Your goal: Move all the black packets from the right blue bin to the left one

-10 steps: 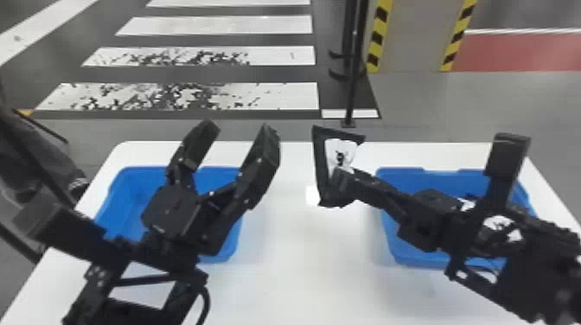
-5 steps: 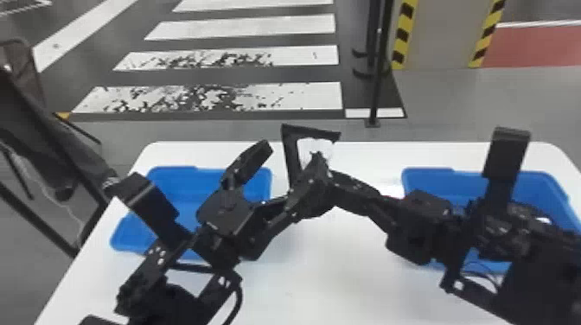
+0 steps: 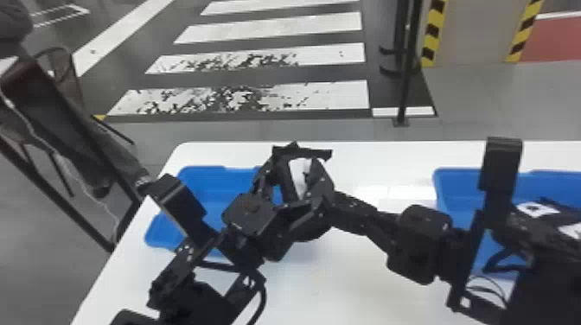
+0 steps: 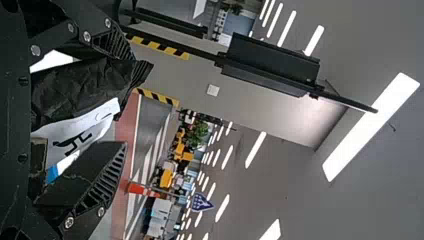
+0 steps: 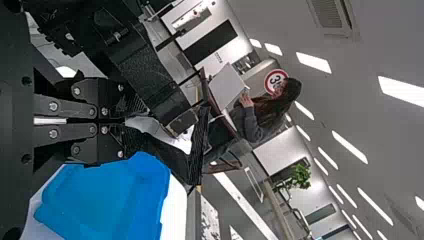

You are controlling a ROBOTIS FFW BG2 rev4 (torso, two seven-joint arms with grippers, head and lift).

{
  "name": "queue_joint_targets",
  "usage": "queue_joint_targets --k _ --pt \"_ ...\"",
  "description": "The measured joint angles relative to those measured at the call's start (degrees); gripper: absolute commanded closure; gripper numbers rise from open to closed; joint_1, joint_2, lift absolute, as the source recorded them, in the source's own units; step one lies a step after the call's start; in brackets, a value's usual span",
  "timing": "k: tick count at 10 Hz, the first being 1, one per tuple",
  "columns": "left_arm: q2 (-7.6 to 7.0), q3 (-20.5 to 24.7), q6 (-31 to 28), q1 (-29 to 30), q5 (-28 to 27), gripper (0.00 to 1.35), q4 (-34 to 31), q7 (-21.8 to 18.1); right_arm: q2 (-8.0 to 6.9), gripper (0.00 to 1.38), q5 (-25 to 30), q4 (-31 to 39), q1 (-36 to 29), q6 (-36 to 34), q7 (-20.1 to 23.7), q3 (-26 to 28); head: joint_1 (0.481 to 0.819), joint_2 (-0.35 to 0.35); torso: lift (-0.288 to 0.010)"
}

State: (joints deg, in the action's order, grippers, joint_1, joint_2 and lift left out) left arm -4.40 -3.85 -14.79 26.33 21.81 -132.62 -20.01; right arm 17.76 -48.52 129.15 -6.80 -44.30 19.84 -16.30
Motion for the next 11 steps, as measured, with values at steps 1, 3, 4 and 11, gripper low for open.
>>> queue_joint_targets --k 1,3,4,11 --pt "0.22 0.1 -3.3 0.4 2.0 1.21 -0.1 1.2 0.09 1.12 0.0 0.0 0.0 0.3 0.0 -0.2 0.695 0.209 -0.140" --pt "0.20 -0.5 -5.8 1.0 3.8 1.21 -0.5 3.0 0.10 1.12 -0.2 -0.2 0.2 1.6 0.0 -0.2 0.695 0.199 -0.140" --pt "0.02 -1.0 -5.8 1.0 3.8 1.21 -0.6 3.3 0.10 1.09 -0.2 -0.4 0.3 2.2 0.0 -0.2 0.695 0.195 -0.140" --pt "0.25 0.1 3.6 1.6 1.5 1.21 -0.3 4.7 0.08 0.06 -0.3 -1.2 -0.2 4.9 0.7 -0.2 0.695 0.228 -0.140"
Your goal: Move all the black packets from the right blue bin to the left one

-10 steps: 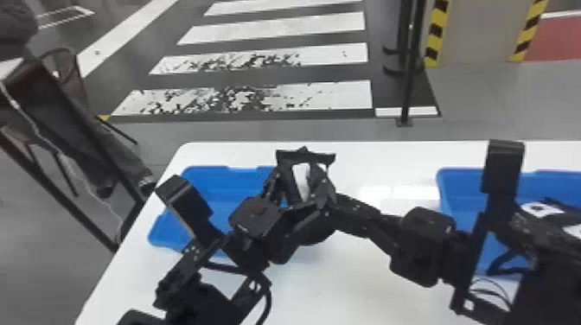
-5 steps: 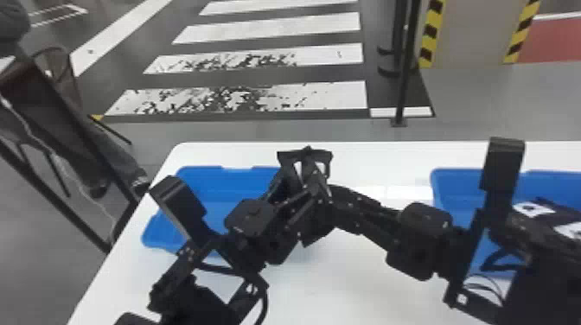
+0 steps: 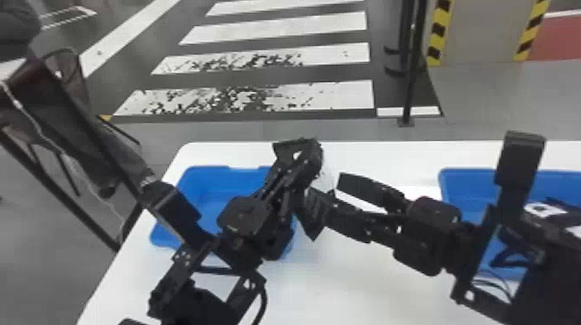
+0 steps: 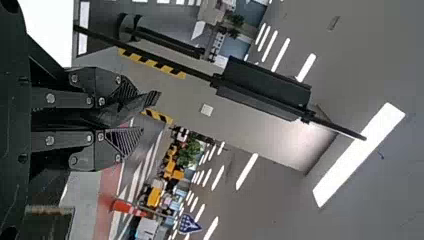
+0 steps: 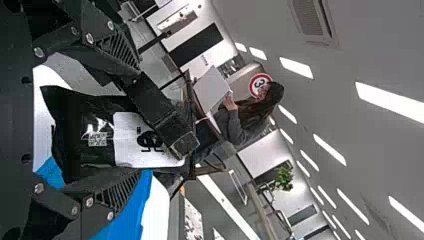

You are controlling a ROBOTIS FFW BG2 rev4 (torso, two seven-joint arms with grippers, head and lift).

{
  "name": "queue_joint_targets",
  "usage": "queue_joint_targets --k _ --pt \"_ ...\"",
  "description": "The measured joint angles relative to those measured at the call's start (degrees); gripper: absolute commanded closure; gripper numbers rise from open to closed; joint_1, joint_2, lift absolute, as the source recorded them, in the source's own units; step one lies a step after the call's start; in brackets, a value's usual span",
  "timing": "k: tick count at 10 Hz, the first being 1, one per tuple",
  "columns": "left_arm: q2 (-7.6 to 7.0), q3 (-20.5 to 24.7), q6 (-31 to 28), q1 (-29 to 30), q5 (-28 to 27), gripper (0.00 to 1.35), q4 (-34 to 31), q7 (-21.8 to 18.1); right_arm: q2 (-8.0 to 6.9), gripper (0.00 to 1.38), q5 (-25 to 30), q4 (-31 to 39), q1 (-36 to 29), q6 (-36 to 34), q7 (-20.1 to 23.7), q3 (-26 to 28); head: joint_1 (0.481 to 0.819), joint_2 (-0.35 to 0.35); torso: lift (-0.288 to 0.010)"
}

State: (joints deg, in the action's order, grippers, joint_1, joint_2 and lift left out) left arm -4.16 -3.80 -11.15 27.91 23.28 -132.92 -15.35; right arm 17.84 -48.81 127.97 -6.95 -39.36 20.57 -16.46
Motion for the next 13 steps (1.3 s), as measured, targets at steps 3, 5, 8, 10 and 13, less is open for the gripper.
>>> queue_joint_targets --k 3,5,8,10,13 --pt "0.46 2.1 5.6 -1.2 -4.6 1.21 3.9 3.3 -0.07 0.08 -0.7 0.1 -0.8 0.9 0.0 0.5 0.695 0.268 -0.140" --pt "1.25 7.0 13.8 -7.9 -14.5 1.21 17.3 6.2 -0.24 0.08 -1.0 0.4 -1.7 1.9 0.0 1.5 0.695 0.312 -0.140" --pt "2.07 16.6 22.9 -16.5 -35.8 0.67 35.8 11.7 -0.24 0.08 -1.5 1.0 -2.4 2.8 0.0 2.0 0.694 0.350 -0.140" --pt "2.18 18.8 23.6 -15.2 -36.2 0.01 37.2 8.1 -0.36 0.09 0.0 2.0 -3.5 2.4 -0.8 4.0 0.695 0.350 -0.140" --pt "2.21 14.9 29.0 -9.3 -23.1 0.15 29.9 3.2 -1.94 0.08 13.1 4.6 -3.6 -3.7 -3.3 13.1 0.695 0.267 -0.140"
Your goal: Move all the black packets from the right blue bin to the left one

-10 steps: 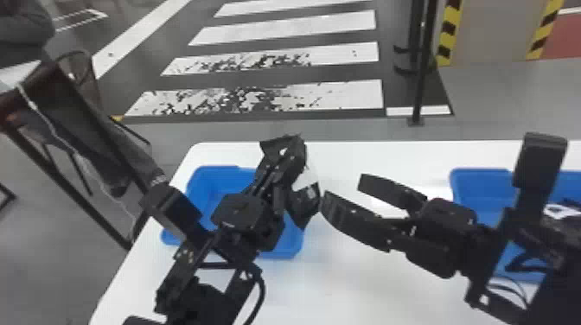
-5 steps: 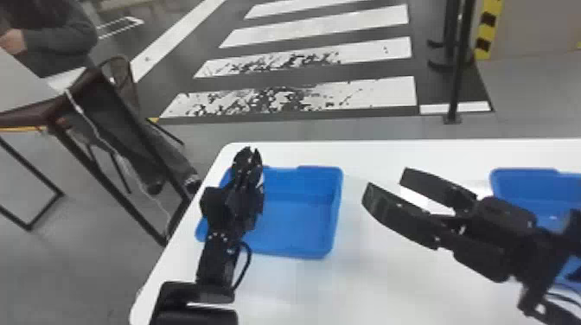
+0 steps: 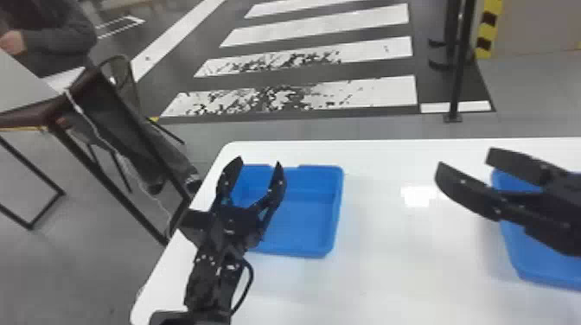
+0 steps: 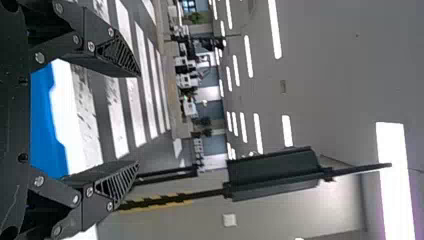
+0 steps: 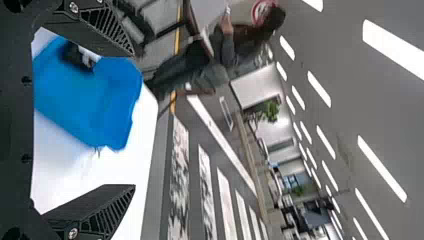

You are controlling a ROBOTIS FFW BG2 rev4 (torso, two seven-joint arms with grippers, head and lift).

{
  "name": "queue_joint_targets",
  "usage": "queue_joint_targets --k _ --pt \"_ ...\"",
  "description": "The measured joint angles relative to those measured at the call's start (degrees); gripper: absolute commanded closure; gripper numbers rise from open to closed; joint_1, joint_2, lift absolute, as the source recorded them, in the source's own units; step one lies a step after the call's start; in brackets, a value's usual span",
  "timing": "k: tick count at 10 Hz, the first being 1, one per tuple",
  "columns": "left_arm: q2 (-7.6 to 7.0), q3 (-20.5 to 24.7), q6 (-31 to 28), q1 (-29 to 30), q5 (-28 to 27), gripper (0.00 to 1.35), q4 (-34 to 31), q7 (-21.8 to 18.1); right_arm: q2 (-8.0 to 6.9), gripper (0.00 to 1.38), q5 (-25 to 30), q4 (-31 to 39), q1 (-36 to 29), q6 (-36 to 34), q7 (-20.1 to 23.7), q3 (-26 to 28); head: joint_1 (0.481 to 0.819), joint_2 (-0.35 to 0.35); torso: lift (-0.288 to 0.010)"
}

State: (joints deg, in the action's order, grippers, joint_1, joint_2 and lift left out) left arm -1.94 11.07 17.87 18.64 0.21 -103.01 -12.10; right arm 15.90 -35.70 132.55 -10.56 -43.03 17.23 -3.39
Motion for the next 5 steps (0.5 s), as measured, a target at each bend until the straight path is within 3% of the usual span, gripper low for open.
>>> queue_joint_targets --k 1,3,5 --pt "-0.01 -2.2 -1.0 3.9 2.5 0.15 -7.3 0.0 -0.61 0.09 5.0 1.1 0.2 -2.2 -0.7 3.5 0.695 0.231 -0.140" --pt "-0.44 -6.2 -5.5 11.7 6.3 0.15 -20.9 -0.7 -1.07 0.11 14.6 4.5 1.0 -11.4 -1.4 9.3 0.695 0.068 -0.140" --pt "-0.49 -9.4 -7.8 18.2 9.8 0.15 -28.0 -1.0 -0.48 0.17 19.2 4.5 2.6 -18.5 -1.2 13.1 0.695 -0.031 -0.140"
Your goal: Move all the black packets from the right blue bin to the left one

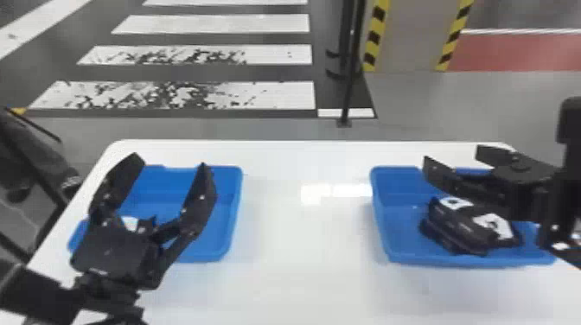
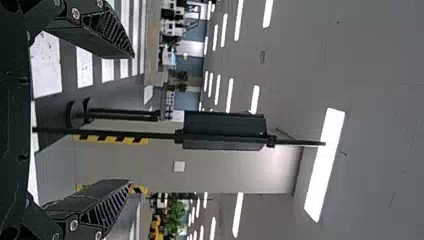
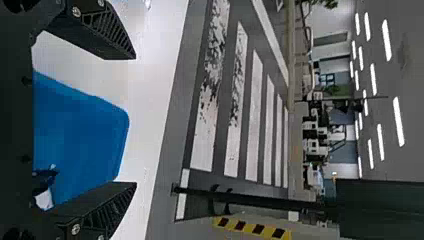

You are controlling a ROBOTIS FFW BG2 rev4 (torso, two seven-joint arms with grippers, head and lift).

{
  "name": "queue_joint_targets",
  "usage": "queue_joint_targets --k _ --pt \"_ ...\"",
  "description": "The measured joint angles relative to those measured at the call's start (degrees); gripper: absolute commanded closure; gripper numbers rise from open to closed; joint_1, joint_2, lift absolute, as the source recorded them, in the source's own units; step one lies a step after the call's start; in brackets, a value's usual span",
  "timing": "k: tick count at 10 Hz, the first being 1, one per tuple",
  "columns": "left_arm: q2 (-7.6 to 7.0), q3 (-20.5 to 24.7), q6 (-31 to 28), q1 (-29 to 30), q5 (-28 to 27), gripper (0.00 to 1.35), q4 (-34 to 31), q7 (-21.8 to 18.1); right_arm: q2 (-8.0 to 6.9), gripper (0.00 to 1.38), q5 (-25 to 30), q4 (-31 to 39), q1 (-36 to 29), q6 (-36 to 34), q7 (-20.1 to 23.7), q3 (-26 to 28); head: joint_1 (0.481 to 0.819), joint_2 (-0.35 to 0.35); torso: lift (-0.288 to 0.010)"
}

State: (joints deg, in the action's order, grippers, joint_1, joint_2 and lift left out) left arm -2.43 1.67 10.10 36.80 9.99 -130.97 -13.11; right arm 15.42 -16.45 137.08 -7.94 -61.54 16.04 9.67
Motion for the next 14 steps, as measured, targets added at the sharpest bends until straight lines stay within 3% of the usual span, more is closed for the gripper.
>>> queue_joint_targets --k 4,7,10,14 --pt "0.70 0.5 -0.8 2.0 1.4 0.15 -0.9 -0.1 1.42 0.20 7.2 -6.5 4.6 -15.2 2.0 1.6 0.695 -0.136 -0.140" --pt "0.52 0.5 -1.6 1.6 1.1 0.15 -1.0 -1.0 2.25 0.28 9.1 -9.7 6.5 -22.5 2.7 1.4 0.695 -0.169 -0.140" --pt "0.65 0.9 -1.4 1.6 1.1 0.15 -0.9 -1.1 2.58 0.28 11.6 -12.7 8.1 -23.8 2.8 1.0 0.695 -0.189 -0.140" --pt "0.61 0.9 0.5 1.1 -1.3 0.16 -0.9 -1.6 2.91 0.28 10.4 -22.0 12.1 -20.6 3.4 -2.2 0.695 -0.174 -0.140"
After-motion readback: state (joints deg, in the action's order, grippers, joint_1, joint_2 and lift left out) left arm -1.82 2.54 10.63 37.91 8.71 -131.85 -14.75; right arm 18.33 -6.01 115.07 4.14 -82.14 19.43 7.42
